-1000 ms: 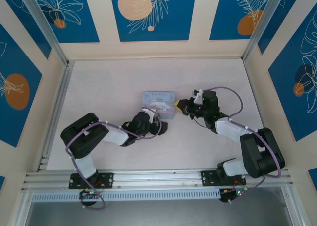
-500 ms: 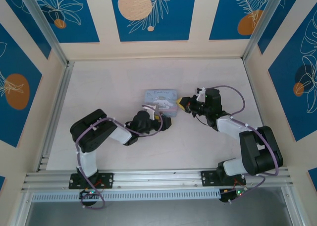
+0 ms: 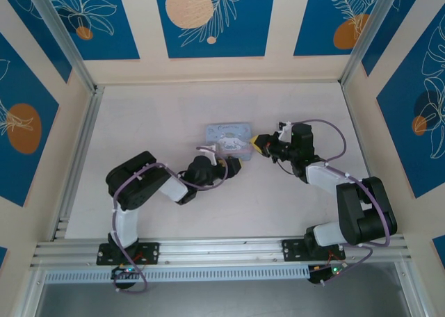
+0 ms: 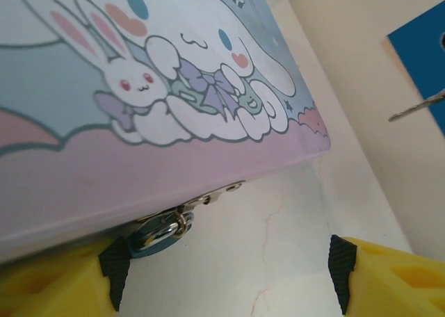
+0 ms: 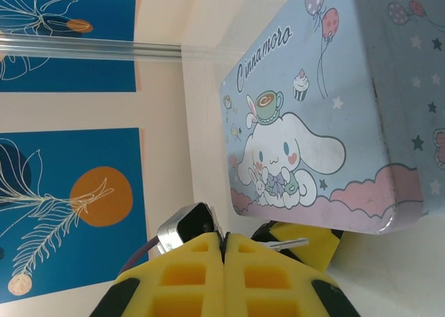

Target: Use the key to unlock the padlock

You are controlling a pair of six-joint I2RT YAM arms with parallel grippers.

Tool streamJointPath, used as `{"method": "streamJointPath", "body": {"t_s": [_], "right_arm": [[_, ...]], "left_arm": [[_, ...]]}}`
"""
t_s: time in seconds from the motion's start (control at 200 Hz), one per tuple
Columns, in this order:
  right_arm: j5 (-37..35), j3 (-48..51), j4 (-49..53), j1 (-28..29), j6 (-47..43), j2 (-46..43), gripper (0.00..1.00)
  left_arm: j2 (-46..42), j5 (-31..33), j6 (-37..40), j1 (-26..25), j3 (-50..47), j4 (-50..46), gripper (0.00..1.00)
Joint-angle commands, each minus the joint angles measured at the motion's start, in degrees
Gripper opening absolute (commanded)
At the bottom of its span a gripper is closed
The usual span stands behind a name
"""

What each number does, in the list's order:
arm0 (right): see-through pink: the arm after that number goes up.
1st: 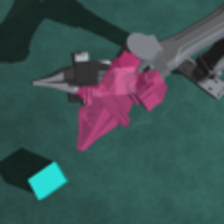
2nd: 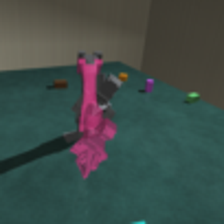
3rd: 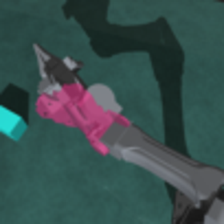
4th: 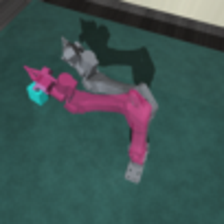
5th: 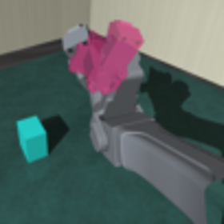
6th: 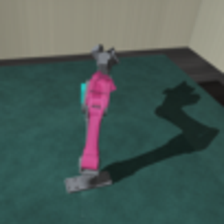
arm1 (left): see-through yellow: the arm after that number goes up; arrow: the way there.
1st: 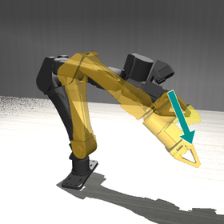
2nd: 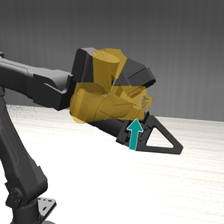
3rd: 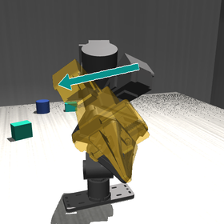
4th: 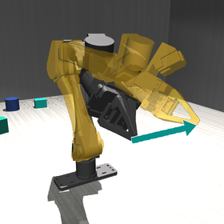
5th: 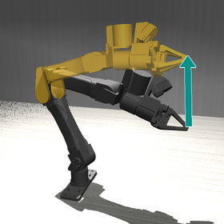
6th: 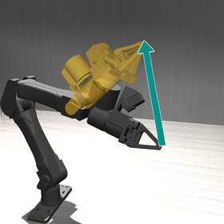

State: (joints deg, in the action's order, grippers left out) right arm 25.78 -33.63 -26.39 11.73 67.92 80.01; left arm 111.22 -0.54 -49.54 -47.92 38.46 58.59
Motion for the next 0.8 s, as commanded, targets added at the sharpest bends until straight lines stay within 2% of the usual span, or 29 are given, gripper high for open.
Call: {"method": "streamJointPath", "body": {"t_s": [0.0, 0.29, 0.42, 0.555, 0.69, 0.795], "right_arm": [[1.71, 0.96, -1.06, -0.72, 0.45, -0.97, 0.0], [2.14, 1.3, -1.56, -1.31, 0.98, -1.38, 0.0], [2.35, 1.07, -1.55, -1.38, 1.07, -1.38, 0.0], [2.44, 0.85, -1.29, -1.44, 1.06, -1.26, 0.0], [2.66, 0.6, -0.95, -1.55, 1.02, -1.21, 0.0], [2.77, 0.73, -1.03, -1.62, 0.99, -1.26, 0.0]], "left_arm": [[-3.48, 5.27, 5.56, -1.82, 4.23, -17.41, 0.77], [-2.83, 12.84, 10.6, -1.91, 9.19, -32.31, 0.77], [-1.76, 14.29, 12.76, -1.95, 10.64, -34.24, 0.78], [-0.49, 11.91, 13.81, -2.0, 11.29, -31.39, 0.78], [-0.98, 6.78, 12.86, -2.04, 9.61, -22.77, 0.77], [-2.22, 4.42, 9.25, -2.0, 7.67, -15.64, 0.76]]}}
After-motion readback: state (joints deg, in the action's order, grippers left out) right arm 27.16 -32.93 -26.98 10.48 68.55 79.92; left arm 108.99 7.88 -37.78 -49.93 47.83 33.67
